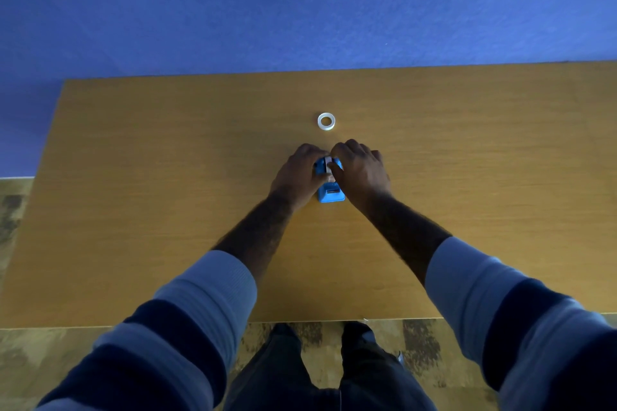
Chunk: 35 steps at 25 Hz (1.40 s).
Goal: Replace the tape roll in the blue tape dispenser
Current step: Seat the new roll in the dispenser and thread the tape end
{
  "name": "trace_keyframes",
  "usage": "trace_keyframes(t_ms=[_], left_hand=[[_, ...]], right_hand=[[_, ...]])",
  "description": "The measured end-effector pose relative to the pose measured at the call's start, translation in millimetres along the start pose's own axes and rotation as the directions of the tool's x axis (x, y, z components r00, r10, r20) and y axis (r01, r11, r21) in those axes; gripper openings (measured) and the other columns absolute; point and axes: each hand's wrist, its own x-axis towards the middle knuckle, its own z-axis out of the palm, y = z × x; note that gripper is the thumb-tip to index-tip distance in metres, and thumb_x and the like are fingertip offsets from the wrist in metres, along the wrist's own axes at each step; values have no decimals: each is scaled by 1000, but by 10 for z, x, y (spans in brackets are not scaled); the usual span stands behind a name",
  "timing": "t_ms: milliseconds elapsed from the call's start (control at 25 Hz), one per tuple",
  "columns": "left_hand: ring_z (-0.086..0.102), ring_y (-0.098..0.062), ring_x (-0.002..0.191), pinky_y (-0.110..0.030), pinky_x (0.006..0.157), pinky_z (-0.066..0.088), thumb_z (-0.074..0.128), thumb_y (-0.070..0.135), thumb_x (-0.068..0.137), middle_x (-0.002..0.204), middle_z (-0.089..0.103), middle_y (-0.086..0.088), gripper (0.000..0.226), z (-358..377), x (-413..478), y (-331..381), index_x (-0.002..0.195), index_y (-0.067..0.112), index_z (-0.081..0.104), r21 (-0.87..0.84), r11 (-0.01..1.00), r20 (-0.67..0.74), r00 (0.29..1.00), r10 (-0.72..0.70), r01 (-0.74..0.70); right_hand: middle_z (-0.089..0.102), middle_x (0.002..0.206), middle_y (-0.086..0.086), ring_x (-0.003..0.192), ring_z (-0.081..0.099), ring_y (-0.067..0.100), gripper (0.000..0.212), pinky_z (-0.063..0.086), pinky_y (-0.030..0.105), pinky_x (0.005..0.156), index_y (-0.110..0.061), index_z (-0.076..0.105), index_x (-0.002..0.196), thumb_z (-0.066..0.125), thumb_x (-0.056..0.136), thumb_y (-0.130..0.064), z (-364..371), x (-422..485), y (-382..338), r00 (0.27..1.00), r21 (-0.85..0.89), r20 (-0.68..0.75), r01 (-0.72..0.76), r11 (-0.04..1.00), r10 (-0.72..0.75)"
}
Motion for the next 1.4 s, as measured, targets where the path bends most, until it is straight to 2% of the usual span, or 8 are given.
trace_keyframes(t_ms=[200,360,480,680,960,1080,1240,1400], left_hand=[[59,-11,107,-31,93,51,77,19,83,121,60,1,38,8,-18,13,119,16,65,-6,1000,-19,1000,-8,8],[58,-10,100,-27,86,47,82,26,77,117,59,5,46,25,-23,7,119,18,64,-13,999,-29,999,-34,34],[60,-12,100,-32,88,51,81,28,78,117,60,4,44,40,-6,-20,117,18,64,-3,999,-37,999,-38,38],[60,-16,109,-39,95,52,78,27,81,122,60,4,43,14,5,-21,122,21,65,26,999,-1,1000,-25,25],[58,-17,117,-38,101,49,74,23,87,128,59,0,44,14,18,-36,130,18,64,31,1000,30,1000,0,-1],[59,-14,112,-34,97,49,73,24,87,123,61,2,39,14,18,-18,125,20,66,-3,1000,4,1000,-3,3],[58,-10,101,-26,88,47,78,26,81,113,59,5,39,24,1,-10,118,19,66,-45,999,-37,999,-24,22],[59,-12,101,-29,89,49,81,23,80,113,62,1,40,34,-16,-18,116,15,66,-43,999,-53,998,-18,16]], right_hand=[[65,97,6,92,63,25,6,48,45,88,-11,65,97,63,92,-10,-57,112,-78,999,-22,49,19,1000,-18],[63,102,9,96,60,28,15,45,45,89,-12,68,98,53,96,-15,-86,277,-54,990,-6,116,-78,997,78],[64,104,9,98,60,28,18,49,44,86,-11,70,100,54,96,-16,-84,318,-41,986,-5,153,-64,998,64],[66,103,9,97,61,27,15,51,42,80,-9,71,103,61,94,-15,-21,157,20,998,26,67,-3,1000,2],[67,97,9,90,63,27,9,54,42,75,-8,70,97,66,89,-9,-4,-17,9,999,36,-10,52,998,-51],[67,97,9,90,62,26,9,49,37,75,-8,72,95,63,92,-11,-49,93,2,1000,50,27,12,999,-13],[65,104,11,97,61,29,17,52,44,81,-10,72,100,58,94,-17,-125,275,-13,987,33,155,-53,998,47],[64,105,11,95,63,28,19,56,46,79,-9,73,100,57,93,-18,-118,316,-18,980,65,184,-92,994,79]])
